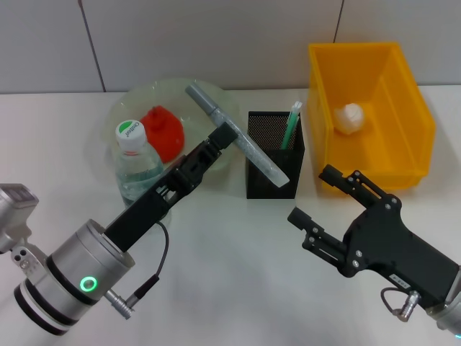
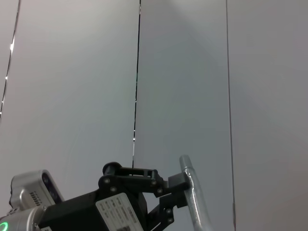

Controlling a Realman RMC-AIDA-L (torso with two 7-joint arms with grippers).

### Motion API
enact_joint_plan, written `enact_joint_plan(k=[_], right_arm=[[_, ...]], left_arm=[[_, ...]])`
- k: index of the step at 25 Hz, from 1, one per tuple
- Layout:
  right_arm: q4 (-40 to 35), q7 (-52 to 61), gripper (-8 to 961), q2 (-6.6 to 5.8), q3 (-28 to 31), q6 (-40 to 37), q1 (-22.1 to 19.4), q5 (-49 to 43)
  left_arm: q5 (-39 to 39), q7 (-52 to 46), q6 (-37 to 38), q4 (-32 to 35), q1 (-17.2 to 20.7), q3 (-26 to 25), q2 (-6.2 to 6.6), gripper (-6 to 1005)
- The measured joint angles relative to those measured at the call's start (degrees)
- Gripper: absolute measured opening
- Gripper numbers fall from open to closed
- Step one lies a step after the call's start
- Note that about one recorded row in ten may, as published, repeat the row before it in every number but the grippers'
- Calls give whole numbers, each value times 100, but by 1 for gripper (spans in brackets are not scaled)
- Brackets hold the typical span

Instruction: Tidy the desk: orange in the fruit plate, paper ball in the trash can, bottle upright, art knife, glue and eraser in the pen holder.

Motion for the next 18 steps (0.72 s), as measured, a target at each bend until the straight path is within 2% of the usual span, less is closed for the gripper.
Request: enact_joint_plan(k=[18], right_arm=[[130, 0, 746, -2, 5, 126, 153, 2]], left_arm=[[-25, -32, -209, 2, -3, 70, 0, 112]])
